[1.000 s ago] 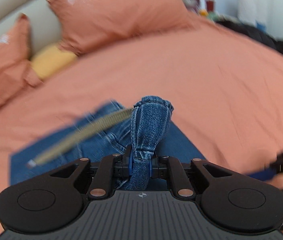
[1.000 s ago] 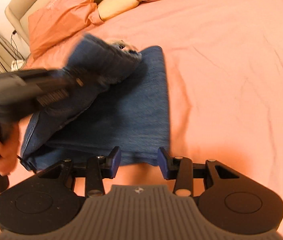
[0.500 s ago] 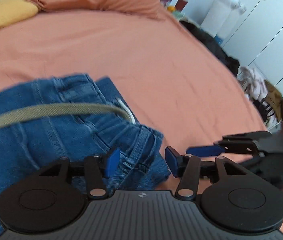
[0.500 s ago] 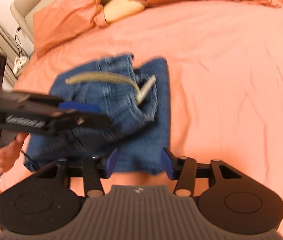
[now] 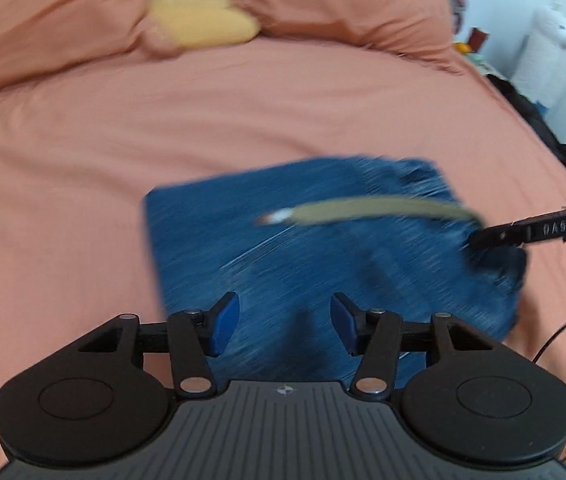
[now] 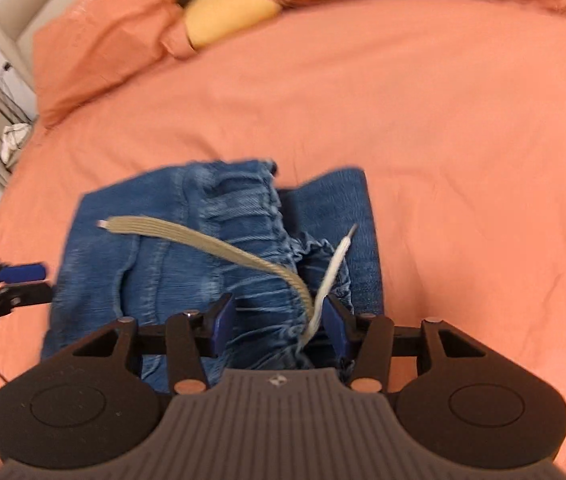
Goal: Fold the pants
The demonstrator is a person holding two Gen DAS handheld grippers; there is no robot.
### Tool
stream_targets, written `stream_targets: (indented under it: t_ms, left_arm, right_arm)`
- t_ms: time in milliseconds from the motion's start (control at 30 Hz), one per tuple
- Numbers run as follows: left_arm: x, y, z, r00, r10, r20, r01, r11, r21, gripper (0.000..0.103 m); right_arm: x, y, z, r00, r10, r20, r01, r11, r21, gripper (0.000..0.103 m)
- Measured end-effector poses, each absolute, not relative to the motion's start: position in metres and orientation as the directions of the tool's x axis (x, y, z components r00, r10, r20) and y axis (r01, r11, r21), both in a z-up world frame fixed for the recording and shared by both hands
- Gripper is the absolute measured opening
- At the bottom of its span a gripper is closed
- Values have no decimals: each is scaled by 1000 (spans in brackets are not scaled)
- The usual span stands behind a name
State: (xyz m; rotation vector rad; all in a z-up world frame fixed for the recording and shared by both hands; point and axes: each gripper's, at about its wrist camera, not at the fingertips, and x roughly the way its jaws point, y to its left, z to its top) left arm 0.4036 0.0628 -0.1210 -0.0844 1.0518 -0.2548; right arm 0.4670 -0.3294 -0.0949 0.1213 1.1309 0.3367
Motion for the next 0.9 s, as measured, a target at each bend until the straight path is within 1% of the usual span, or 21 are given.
stream_targets:
  t_ms: [33, 67, 100, 167, 200, 267, 333, 433, 533, 600, 700, 800, 900]
  left_arm:
    - [402, 71, -126, 462, -244, -853, 156, 969, -192, 62]
    - [398, 77, -128, 455, -243, -857, 148, 969, -196, 62]
    - [395, 82, -130, 452, -243, -858, 138, 970, -202, 62]
    - [391, 91, -131, 451, -247, -858, 122, 969, -215, 62]
    - [390, 94, -132, 452, -249, -857, 115, 968, -221, 61]
    - [388, 98, -133, 457, -251, -853, 103, 968, -230, 61]
    - [387, 100, -132, 464, -262, -846, 95, 965, -246, 61]
    - [380, 102, -128, 472, -288, -833, 101, 957, -273, 60]
    - [373, 103, -126, 470, -298, -831, 107, 954, -281, 57]
    - [369, 102, -127, 463, -300, -834, 107, 953, -283, 56]
    - [365, 98, -129, 452, -292, -843, 112, 956, -271, 55]
    - [364, 91, -131, 434, -287, -854, 118, 958, -262, 55]
    - [366, 86, -133, 419, -274, -866, 121, 962, -245, 55]
  right_arm:
    - [471, -330, -100, 370, 325, -870, -182, 944, 275, 42]
    - [473, -330, -104, 356, 341, -870, -172, 939, 297, 29]
    - [475, -328, -105, 350, 352, -868, -173, 935, 310, 25]
    - [471, -314, -94, 357, 327, -875, -237, 938, 254, 10]
    - [466, -304, -85, 366, 312, -877, -288, 934, 213, 8]
    - [455, -286, -60, 386, 294, -874, -379, 915, 140, 6]
    - [442, -273, -31, 410, 301, -861, -435, 894, 106, 6]
    - [423, -268, 8, 447, 364, -817, -469, 873, 133, 5]
    - [405, -279, 20, 462, 365, -808, -465, 876, 130, 5]
    - [397, -296, 6, 444, 330, -833, -426, 896, 128, 5]
    - [390, -322, -37, 410, 255, -876, -343, 933, 111, 5]
    - [390, -339, -78, 392, 248, -886, -261, 953, 151, 5]
    - [393, -342, -107, 362, 231, -903, -222, 962, 158, 5]
